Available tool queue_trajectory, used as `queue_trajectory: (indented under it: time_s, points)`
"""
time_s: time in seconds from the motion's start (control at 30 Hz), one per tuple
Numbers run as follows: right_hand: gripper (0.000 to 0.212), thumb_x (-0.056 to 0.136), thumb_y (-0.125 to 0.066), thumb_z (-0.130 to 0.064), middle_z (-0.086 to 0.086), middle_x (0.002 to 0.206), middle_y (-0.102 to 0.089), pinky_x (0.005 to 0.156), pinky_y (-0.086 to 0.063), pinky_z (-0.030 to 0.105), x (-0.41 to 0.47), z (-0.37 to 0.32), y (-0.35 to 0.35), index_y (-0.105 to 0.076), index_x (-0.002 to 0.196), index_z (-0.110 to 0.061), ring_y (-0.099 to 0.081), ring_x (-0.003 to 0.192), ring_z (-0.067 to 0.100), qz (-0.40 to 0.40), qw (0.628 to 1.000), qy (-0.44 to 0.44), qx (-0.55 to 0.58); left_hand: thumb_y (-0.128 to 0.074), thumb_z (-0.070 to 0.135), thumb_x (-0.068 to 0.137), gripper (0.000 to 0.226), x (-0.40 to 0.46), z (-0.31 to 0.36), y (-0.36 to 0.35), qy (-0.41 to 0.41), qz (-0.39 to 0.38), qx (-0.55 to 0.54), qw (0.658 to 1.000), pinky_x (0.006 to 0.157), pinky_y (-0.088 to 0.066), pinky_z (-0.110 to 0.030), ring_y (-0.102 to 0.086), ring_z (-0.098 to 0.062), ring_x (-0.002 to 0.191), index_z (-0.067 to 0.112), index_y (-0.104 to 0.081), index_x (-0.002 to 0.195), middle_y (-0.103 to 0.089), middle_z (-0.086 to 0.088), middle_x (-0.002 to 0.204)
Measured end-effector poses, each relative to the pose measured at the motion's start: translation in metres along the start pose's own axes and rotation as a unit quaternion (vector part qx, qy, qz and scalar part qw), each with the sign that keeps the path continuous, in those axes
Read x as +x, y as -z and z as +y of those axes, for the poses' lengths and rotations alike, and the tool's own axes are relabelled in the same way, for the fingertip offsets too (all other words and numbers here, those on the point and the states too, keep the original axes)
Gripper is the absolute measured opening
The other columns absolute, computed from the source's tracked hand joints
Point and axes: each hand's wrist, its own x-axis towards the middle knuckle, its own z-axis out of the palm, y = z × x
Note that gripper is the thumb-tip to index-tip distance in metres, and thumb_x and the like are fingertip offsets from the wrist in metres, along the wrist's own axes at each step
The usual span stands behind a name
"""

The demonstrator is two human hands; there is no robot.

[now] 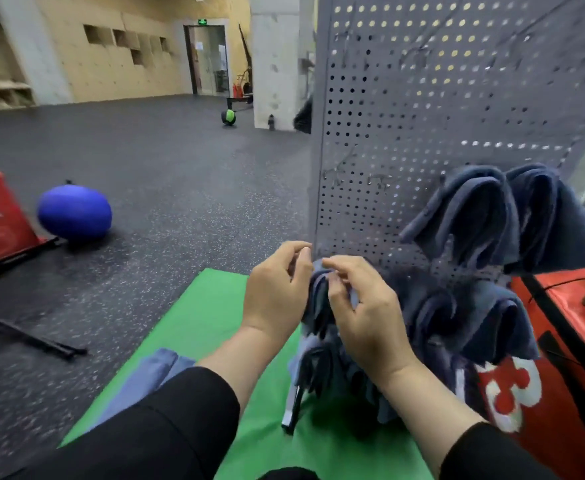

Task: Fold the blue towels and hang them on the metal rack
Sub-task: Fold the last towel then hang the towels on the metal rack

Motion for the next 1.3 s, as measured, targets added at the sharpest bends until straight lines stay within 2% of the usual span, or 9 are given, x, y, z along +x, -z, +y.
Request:
queue_trajectory:
  time_s: [0.1, 0.2, 0.3, 0.4, 0.5, 0.87, 1.03, 1.17, 1.3]
  points:
    - [0.026, 0.097, -0.051, -0.022, -0.003, 0.106, -0.071, 0.089, -0.054, 0.033, -0.030, -0.009, -0.072, -0.071, 0.111, -0.013, -0.066, 0.097, 0.011, -0.116, 0.991, -0.055, 0.026, -0.042, 0.049, 0.095, 0.024, -0.023, -0.070, 0.070, 0.053, 0.034, 0.076, 0.995, 0.072, -0.054, -0.044, -0.069, -0.025, 0.074, 0.034, -0.058, 0.105, -0.071, 0.002, 0.074]
    - [0.023, 0.098, -0.058, -0.020, -0.001, 0.114, -0.070, 0.093, -0.052, 0.035, -0.067, -0.017, -0.154, -0.070, 0.116, -0.015, -0.065, 0.100, 0.013, -0.260, 0.961, -0.094, 0.006, -0.046, 0.039, 0.098, 0.025, -0.057, -0.152, 0.152, 0.178, 0.044, 0.183, 0.966, 0.076, -0.053, -0.045, -0.068, -0.032, 0.085, 0.027, -0.066, 0.105, -0.074, -0.004, 0.084]
    - [0.030, 0.099, -0.059, -0.022, 0.002, 0.129, -0.066, 0.100, -0.042, 0.028, -0.105, -0.024, -0.229, -0.065, 0.128, -0.015, -0.062, 0.117, 0.019, -0.387, 0.914, -0.119, -0.016, -0.050, 0.027, 0.100, 0.023, -0.097, -0.228, 0.221, 0.312, -0.017, 0.293, 0.904, 0.084, -0.052, -0.043, -0.066, -0.035, 0.102, 0.021, -0.068, 0.113, -0.074, -0.010, 0.109]
    - [0.044, 0.101, -0.056, -0.028, 0.002, 0.148, -0.053, 0.111, -0.033, 0.028, -0.139, -0.019, -0.292, -0.051, 0.144, -0.016, -0.050, 0.135, 0.019, -0.499, 0.857, -0.120, -0.039, -0.049, 0.026, 0.099, 0.024, -0.133, -0.283, 0.258, 0.395, -0.107, 0.338, 0.848, 0.084, -0.051, -0.038, -0.064, -0.034, 0.105, 0.021, -0.067, 0.113, -0.072, -0.011, 0.115]
    - [0.050, 0.103, -0.051, -0.029, 0.002, 0.156, -0.043, 0.116, -0.028, 0.029, -0.162, -0.007, -0.342, -0.042, 0.151, -0.017, -0.040, 0.143, 0.019, -0.564, 0.816, -0.107, -0.065, -0.048, 0.025, 0.098, 0.026, -0.155, -0.327, 0.266, 0.431, -0.145, 0.346, 0.821, 0.084, -0.049, -0.036, -0.063, -0.034, 0.106, 0.017, -0.068, 0.114, -0.072, -0.012, 0.116]
    - [0.058, 0.106, -0.039, -0.027, -0.004, 0.169, -0.009, 0.120, -0.027, 0.046, -0.234, 0.027, -0.437, -0.018, 0.160, -0.023, -0.012, 0.155, 0.018, -0.654, 0.748, -0.044, -0.110, -0.049, 0.032, 0.104, 0.044, -0.153, -0.444, 0.246, 0.457, -0.188, 0.392, 0.776, 0.104, -0.043, -0.048, -0.051, -0.038, 0.131, 0.011, -0.050, 0.142, -0.055, -0.015, 0.141]
    - [0.058, 0.105, -0.042, -0.029, -0.005, 0.169, -0.012, 0.122, -0.026, 0.042, -0.242, 0.032, -0.448, -0.022, 0.159, -0.024, -0.013, 0.155, 0.016, -0.630, 0.770, -0.066, -0.074, -0.063, 0.038, 0.097, 0.038, -0.154, -0.473, 0.243, 0.486, -0.184, 0.359, 0.775, 0.100, -0.047, -0.043, -0.058, -0.035, 0.122, 0.012, -0.062, 0.124, -0.065, -0.013, 0.129]
    - [0.057, 0.104, -0.046, -0.027, -0.002, 0.168, -0.016, 0.122, -0.026, 0.041, -0.232, 0.037, -0.443, -0.026, 0.158, -0.022, -0.014, 0.155, 0.017, -0.597, 0.795, -0.089, -0.061, -0.065, 0.032, 0.091, 0.029, -0.150, -0.478, 0.237, 0.527, -0.158, 0.323, 0.770, 0.083, -0.043, -0.036, -0.060, -0.035, 0.103, 0.016, -0.046, 0.077, -0.065, -0.014, 0.105]
    - [0.062, 0.102, -0.053, -0.023, 0.000, 0.167, -0.019, 0.121, -0.027, 0.042, -0.214, 0.043, -0.435, -0.028, 0.158, -0.019, -0.017, 0.155, 0.019, -0.556, 0.823, -0.101, -0.052, -0.065, 0.019, 0.084, 0.030, -0.133, -0.461, 0.235, 0.508, -0.107, 0.238, 0.821, 0.061, -0.030, -0.034, -0.046, -0.033, 0.072, 0.018, -0.041, 0.067, -0.050, -0.009, 0.069]
